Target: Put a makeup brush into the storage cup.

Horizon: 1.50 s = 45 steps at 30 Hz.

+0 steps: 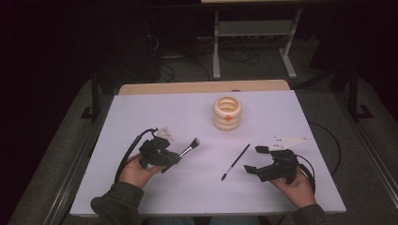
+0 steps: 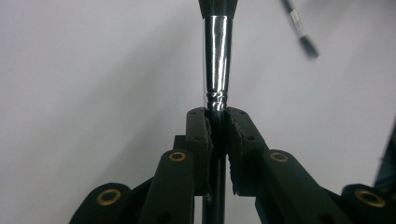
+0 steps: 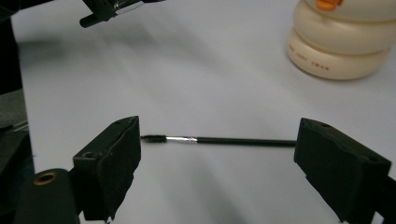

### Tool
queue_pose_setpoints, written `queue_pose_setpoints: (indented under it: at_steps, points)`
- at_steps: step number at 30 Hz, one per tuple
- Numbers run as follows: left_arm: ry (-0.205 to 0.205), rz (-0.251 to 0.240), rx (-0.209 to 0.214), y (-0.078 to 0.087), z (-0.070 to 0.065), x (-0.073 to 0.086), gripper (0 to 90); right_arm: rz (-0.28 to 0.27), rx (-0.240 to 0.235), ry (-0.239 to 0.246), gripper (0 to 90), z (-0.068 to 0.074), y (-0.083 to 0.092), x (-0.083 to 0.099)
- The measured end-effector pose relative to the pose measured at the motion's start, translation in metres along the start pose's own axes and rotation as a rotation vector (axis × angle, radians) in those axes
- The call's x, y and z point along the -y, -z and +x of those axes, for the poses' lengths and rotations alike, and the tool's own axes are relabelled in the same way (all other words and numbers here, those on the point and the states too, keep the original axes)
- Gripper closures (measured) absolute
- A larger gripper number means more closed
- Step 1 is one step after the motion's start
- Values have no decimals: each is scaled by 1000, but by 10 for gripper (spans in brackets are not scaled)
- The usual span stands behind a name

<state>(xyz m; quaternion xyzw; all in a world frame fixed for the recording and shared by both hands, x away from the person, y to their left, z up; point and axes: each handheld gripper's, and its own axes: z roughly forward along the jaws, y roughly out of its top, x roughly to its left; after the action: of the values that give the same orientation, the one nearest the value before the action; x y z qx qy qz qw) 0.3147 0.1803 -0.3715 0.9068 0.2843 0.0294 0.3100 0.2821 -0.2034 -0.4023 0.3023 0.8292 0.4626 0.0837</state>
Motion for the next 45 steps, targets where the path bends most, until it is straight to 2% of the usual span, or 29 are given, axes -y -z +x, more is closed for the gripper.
queue_pose_setpoints:
  at_steps: [1,2,4,5,6,13,21,23,28,34,42,44,45]
  points:
    - [9,-27,8,2,-2,0,799,1,-8,3,136,1,0,-3]
    - [-8,-33,13,4,-2,-1,800,2,-24,5,136,2,-1,-6]
    - [-12,-69,27,8,-5,-1,800,-6,-52,7,136,3,-3,-13]
    - [-1,-91,35,9,-7,-1,800,-11,-63,1,136,5,-5,-16]
    - [-12,-114,43,12,-8,-1,800,-14,-75,3,136,5,-6,-20]
    - [-54,-161,70,19,-15,-3,799,1,-154,20,140,13,-23,-46]
    - [-85,-232,92,16,-21,-5,800,23,-219,43,155,23,-40,-69]
    - [-105,-236,86,14,-24,-6,799,20,-240,43,181,26,-44,-74]
    - [-121,-258,98,10,-29,-8,800,15,-279,36,233,30,-50,-83]
    - [-139,-281,118,4,-33,-10,800,16,-341,53,374,34,-56,-89]
    - [-150,-290,135,-3,-36,-11,800,9,-399,19,524,34,-62,-90]
    - [-154,-285,137,-4,-36,-11,800,8,-401,18,563,33,-62,-90]
    - [-150,-287,140,-5,-37,-11,800,10,-405,2,587,32,-62,-90]
